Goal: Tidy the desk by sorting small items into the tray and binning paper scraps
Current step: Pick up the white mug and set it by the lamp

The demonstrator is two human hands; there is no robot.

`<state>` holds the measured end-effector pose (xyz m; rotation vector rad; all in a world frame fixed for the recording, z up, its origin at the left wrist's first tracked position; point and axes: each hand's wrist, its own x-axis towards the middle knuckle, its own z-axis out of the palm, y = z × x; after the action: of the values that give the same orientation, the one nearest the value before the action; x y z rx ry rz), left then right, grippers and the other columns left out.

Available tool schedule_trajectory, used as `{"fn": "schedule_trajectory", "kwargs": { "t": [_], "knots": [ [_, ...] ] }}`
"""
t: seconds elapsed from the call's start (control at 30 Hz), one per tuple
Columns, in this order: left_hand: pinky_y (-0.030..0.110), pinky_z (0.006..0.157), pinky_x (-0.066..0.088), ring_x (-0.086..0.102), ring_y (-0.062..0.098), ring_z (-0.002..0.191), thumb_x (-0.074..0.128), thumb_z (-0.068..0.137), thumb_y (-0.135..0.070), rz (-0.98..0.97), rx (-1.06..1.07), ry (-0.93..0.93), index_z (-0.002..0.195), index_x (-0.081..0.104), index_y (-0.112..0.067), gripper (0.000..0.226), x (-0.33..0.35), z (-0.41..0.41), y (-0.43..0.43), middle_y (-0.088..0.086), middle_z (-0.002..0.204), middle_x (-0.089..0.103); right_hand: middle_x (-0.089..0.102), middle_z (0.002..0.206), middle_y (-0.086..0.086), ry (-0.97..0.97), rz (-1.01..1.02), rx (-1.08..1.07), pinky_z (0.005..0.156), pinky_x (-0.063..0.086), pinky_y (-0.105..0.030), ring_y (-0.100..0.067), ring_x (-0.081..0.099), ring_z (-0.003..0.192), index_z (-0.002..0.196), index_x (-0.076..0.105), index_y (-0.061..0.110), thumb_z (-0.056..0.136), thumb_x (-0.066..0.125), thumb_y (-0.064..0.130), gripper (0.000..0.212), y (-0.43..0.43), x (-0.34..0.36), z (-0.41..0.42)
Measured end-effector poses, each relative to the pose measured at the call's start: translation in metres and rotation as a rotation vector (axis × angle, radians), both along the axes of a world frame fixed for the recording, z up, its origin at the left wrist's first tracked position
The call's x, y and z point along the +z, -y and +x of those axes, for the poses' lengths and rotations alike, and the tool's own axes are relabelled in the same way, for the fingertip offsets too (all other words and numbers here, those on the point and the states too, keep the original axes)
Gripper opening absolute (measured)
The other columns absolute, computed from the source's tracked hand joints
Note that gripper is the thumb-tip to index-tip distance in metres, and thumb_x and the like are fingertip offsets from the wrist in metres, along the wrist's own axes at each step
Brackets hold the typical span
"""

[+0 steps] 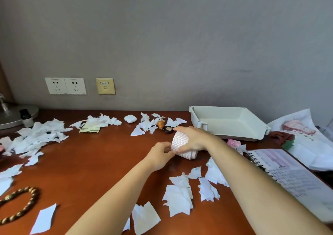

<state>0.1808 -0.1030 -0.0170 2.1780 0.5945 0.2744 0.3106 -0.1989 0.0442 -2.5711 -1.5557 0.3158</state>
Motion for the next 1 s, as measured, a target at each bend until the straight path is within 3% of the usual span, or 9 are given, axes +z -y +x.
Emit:
{"fn": "schedule_trajectory", "kwargs": {
  "t": [0.1,0.2,0.3,0.47,0.53,0.6,0.73,0.83,1.0],
  "knots": [
    [0.036,0.101,0.047,0.059,0.018,0.113,0.055,0.094,-0.020,-0.015,0.043,0.049,0.106,0.065,-0.018,0.015,-0.003,0.000,-0.003,0.002,0.114,0.066,0.044,0.132,-0.007,-0.020,0.051,0.009,0.093,0.041,-0.040,-0.029,0.046,0.120,0.137,0.033,0.040,0.075,0.071,0.048,0.073,0.001,-0.003,0.000],
    [0.040,0.089,0.055,0.066,0.023,0.099,0.059,0.091,-0.017,-0.056,0.121,0.135,0.100,0.065,-0.016,0.010,-0.002,-0.003,-0.004,0.004,0.105,0.068,0.046,0.124,-0.005,-0.048,0.147,0.010,0.092,0.045,-0.043,-0.027,0.047,0.114,0.126,0.038,0.038,0.073,0.072,0.048,0.064,0.000,-0.008,-0.004],
    [0.033,0.087,0.054,0.064,0.021,0.094,0.062,0.090,-0.016,0.041,0.214,0.237,0.101,0.065,-0.015,0.012,0.002,-0.008,-0.006,0.002,0.107,0.067,0.049,0.114,0.003,-0.107,0.313,-0.014,0.091,0.045,-0.047,-0.024,0.048,0.110,0.108,0.039,0.043,0.069,0.073,0.052,0.052,0.000,-0.017,-0.012],
    [0.027,0.089,0.052,0.060,0.017,0.106,0.063,0.089,-0.020,0.167,0.249,0.266,0.106,0.066,-0.017,0.017,0.008,-0.020,-0.012,0.002,0.117,0.065,0.046,0.106,0.016,-0.168,0.543,-0.082,0.075,0.036,-0.027,-0.009,0.040,0.099,0.103,0.042,0.038,0.071,0.074,0.047,0.046,0.006,-0.030,-0.028],
    [0.027,0.088,0.053,0.062,0.017,0.107,0.063,0.089,-0.020,0.216,0.233,0.274,0.106,0.066,-0.016,0.018,0.011,-0.023,-0.011,0.003,0.118,0.066,0.048,0.101,0.012,-0.196,0.616,-0.091,0.062,0.029,-0.017,-0.008,0.040,0.091,0.102,0.045,0.028,0.074,0.076,0.040,0.044,0.009,-0.035,-0.032],
    [0.026,0.087,0.053,0.063,0.017,0.107,0.063,0.089,-0.019,0.239,0.216,0.286,0.106,0.066,-0.016,0.018,0.013,-0.026,-0.010,0.003,0.118,0.066,0.051,0.096,0.008,-0.227,0.651,-0.095,0.058,0.033,-0.017,-0.008,0.047,0.087,0.096,0.043,0.027,0.072,0.078,0.039,0.043,0.011,-0.041,-0.034],
    [0.032,0.087,0.056,0.064,0.018,0.105,0.064,0.088,-0.021,0.310,0.196,0.284,0.104,0.065,-0.018,0.016,0.013,-0.027,-0.006,0.002,0.115,0.067,0.052,0.089,0.007,-0.250,0.667,-0.131,0.065,0.043,-0.024,-0.012,0.054,0.088,0.085,0.044,0.029,0.068,0.080,0.040,0.041,0.015,-0.048,-0.030],
    [0.027,0.085,0.056,0.064,0.018,0.102,0.063,0.089,-0.023,0.416,0.177,0.258,0.110,0.063,-0.021,0.022,0.013,-0.026,0.001,-0.001,0.116,0.066,0.054,0.089,0.008,-0.241,0.632,-0.158,0.070,0.050,-0.032,-0.016,0.054,0.094,0.083,0.044,0.029,0.067,0.079,0.042,0.041,0.021,-0.052,-0.026],
    [0.028,0.088,0.055,0.063,0.015,0.108,0.067,0.085,-0.026,0.405,0.147,0.242,0.122,0.057,-0.021,0.038,0.013,-0.025,-0.004,-0.001,0.126,0.062,0.061,0.108,0.008,-0.268,0.560,-0.155,0.084,0.054,-0.044,-0.018,0.055,0.107,0.093,0.045,0.037,0.067,0.078,0.045,0.043,0.026,-0.052,-0.022]
  ]
}}
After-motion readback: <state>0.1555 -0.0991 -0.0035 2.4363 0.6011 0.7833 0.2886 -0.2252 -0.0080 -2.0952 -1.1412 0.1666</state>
